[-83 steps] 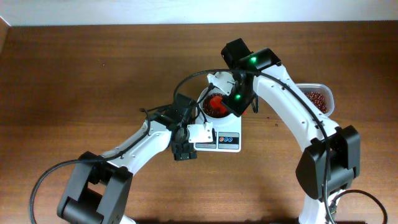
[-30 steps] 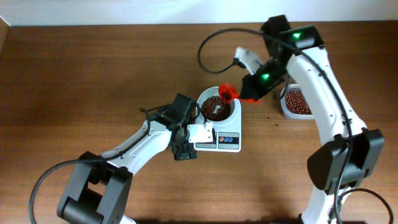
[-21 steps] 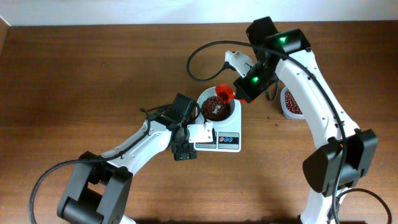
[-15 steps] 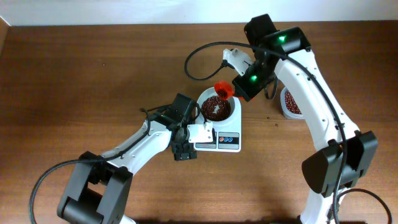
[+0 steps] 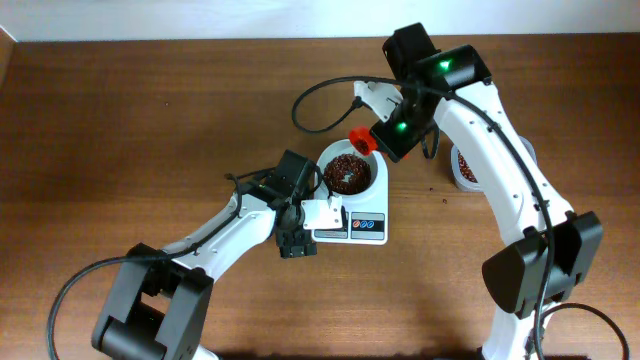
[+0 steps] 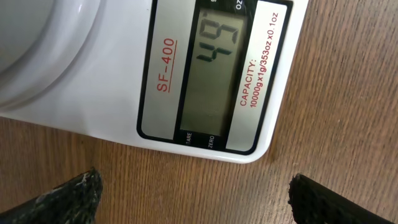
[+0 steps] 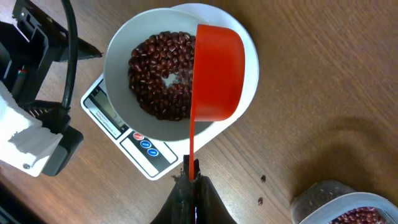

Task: Scoop item into bowl and weigh 50g on scale
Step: 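Hold the scoop over the bowl and shake in a few beans, then carry the scoop back and lay it in the bean tub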

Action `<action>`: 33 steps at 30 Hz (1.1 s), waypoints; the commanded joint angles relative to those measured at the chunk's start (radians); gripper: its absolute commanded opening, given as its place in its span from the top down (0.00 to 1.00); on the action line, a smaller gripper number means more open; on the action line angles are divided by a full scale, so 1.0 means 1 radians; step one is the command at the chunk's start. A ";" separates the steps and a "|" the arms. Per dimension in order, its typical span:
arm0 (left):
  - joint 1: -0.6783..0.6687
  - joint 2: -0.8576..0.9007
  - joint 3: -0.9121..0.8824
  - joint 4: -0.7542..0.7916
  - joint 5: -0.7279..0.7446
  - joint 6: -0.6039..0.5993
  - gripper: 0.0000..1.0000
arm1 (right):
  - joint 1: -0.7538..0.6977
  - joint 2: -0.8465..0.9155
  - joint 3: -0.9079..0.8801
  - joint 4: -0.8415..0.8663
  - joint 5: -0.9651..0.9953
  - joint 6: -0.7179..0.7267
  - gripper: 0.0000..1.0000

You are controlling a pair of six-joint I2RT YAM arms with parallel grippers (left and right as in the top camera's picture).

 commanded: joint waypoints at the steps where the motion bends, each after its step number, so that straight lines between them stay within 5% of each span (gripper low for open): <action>1: 0.000 -0.014 -0.007 -0.001 0.021 -0.013 0.01 | 0.005 -0.023 0.024 0.003 0.005 0.008 0.96; 24: 0.000 -0.014 -0.007 -0.001 0.021 -0.013 0.01 | 0.004 -0.023 0.023 0.011 0.001 0.008 0.96; 33: 0.000 -0.014 -0.007 -0.001 0.021 -0.013 0.01 | -0.134 -0.023 0.023 0.006 -0.333 0.009 0.96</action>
